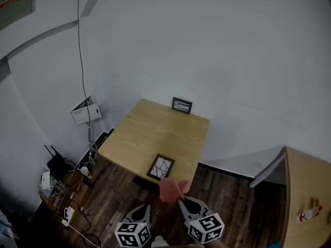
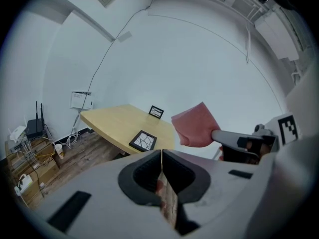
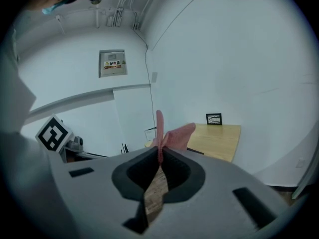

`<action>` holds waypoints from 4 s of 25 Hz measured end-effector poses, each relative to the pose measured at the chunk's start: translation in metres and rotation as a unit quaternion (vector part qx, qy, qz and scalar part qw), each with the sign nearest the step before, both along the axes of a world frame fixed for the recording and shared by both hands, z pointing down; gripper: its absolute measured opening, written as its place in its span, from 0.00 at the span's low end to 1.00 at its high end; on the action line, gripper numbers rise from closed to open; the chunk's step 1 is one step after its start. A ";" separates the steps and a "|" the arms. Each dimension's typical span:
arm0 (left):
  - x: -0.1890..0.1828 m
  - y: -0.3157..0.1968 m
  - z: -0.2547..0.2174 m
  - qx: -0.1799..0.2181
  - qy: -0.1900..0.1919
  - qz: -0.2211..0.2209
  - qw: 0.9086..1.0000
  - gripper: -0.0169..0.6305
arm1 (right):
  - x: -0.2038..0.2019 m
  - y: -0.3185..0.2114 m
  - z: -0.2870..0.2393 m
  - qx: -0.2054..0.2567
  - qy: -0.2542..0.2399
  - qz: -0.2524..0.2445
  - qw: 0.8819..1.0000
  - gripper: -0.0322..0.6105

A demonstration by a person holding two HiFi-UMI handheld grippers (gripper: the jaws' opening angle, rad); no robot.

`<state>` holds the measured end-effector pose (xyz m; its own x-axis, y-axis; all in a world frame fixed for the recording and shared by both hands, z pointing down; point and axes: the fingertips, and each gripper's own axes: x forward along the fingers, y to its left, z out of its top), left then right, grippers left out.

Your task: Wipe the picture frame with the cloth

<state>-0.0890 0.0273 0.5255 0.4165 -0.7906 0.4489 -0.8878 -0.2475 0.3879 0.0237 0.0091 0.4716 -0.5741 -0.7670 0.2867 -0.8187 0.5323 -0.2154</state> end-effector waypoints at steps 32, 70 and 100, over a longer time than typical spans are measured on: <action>-0.005 -0.169 0.047 -0.048 -0.013 -0.035 0.998 0.04 | -0.005 -0.183 0.031 -0.024 0.027 -0.043 0.998 0.06; -0.007 -0.225 0.153 -0.162 -0.029 -0.020 0.986 0.21 | -0.049 -0.272 0.164 -0.124 0.102 -0.086 0.983 0.06; -0.010 -0.228 0.162 -0.189 -0.037 -0.007 0.981 0.15 | -0.009 -0.237 0.210 -0.174 0.190 -0.057 0.965 0.06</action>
